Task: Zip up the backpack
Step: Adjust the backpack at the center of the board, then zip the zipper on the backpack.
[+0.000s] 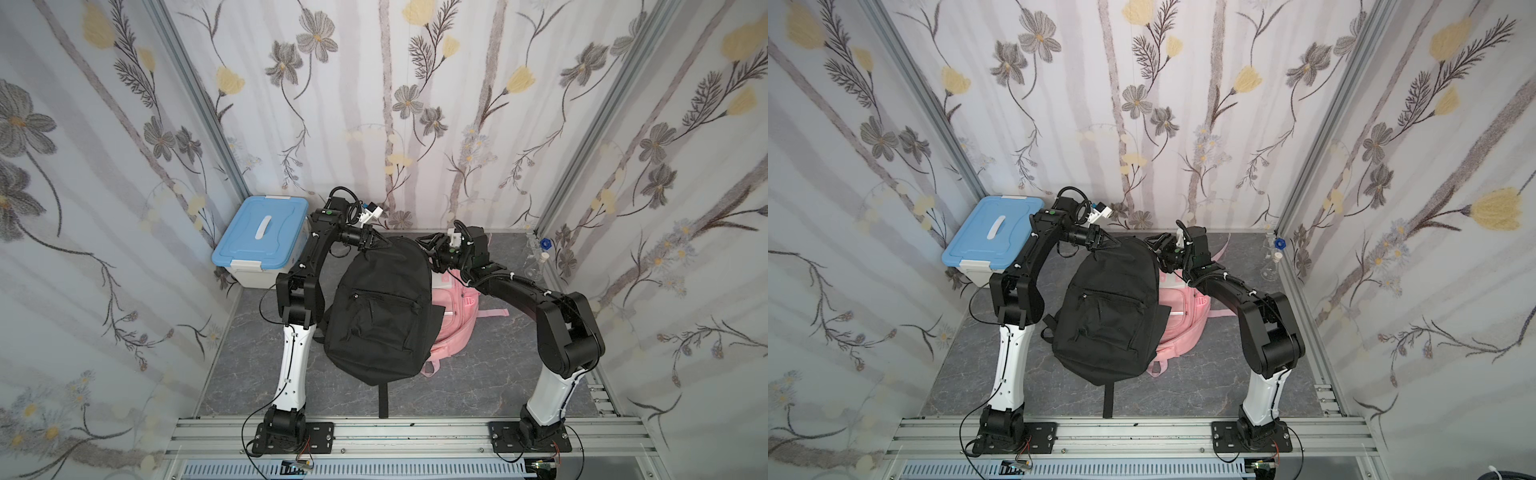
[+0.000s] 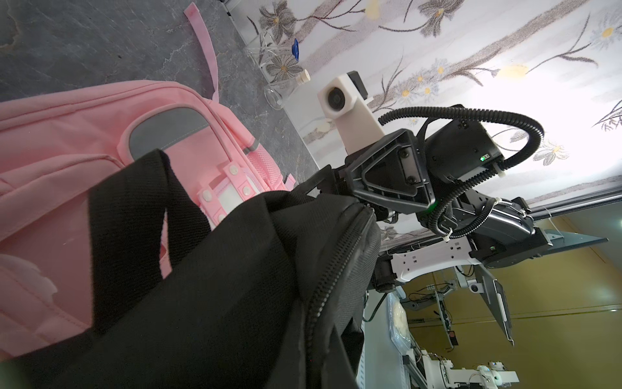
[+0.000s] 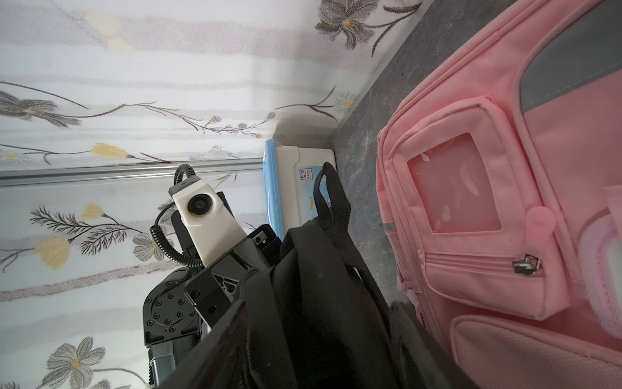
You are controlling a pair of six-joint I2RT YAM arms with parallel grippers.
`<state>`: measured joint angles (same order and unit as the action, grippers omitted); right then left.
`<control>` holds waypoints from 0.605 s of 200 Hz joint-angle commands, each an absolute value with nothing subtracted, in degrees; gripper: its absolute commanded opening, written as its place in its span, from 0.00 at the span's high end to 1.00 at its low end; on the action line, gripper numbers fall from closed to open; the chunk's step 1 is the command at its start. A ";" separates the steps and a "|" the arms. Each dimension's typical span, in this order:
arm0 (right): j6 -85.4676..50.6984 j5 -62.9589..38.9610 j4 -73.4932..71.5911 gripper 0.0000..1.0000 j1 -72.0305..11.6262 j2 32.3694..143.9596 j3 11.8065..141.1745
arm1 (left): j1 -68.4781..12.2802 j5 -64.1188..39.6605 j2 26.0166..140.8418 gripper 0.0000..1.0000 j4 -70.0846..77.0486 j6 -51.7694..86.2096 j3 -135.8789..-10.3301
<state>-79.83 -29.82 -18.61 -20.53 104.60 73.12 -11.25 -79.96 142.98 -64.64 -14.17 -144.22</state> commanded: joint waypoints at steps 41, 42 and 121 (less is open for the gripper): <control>-77.08 -29.06 -22.35 0.35 -19.92 101.74 73.45 | -11.16 -82.00 142.91 1.00 -64.36 -14.42 -144.23; -76.90 -28.99 -22.16 0.35 -19.94 101.67 73.51 | -11.16 -82.00 142.91 1.00 -64.39 -14.42 -144.23; -73.83 -28.65 -20.86 0.40 -19.42 100.28 73.77 | -11.16 -81.91 142.86 1.00 -64.06 -13.90 -144.18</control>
<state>-74.81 -29.32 -18.46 -19.49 100.79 73.73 -11.18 -80.16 143.00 -64.10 -13.76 -144.20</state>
